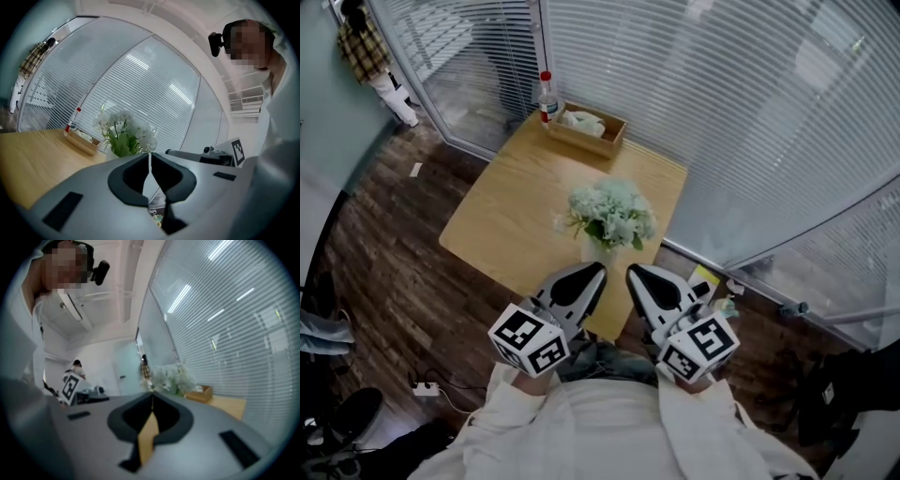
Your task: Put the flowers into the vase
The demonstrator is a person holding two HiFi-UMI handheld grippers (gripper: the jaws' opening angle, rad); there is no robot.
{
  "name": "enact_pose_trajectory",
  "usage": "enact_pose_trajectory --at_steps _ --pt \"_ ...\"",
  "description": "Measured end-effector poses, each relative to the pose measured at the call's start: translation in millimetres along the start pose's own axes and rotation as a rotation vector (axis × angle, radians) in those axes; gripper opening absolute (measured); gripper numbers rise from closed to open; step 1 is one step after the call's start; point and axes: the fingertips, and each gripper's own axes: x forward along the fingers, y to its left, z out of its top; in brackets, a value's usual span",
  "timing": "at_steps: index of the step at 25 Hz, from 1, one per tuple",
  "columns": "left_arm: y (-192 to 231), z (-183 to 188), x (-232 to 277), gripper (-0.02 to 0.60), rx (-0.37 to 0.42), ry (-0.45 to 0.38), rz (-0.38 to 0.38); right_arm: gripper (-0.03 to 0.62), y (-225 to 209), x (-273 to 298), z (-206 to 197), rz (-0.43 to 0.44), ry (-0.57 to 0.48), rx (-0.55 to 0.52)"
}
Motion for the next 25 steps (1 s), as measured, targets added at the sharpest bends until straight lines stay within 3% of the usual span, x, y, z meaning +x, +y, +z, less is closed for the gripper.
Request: enact_pose_trajectory --at_steps 2,12,25 --pt "-0.6 -0.1 -0.4 0.009 0.013 0.006 0.007 0.012 0.4 -1.4 -0.4 0.000 0.002 -0.001" --pt "1.1 -0.3 -3.3 0.009 0.017 -0.004 0.056 0.012 7.2 2.7 -3.4 0.016 0.037 -0.027" --pt "-9.4 -11.8 3.3 0.009 0.011 0.041 0.024 0.012 7.7 0.7 -5.8 0.029 0.045 -0.019"
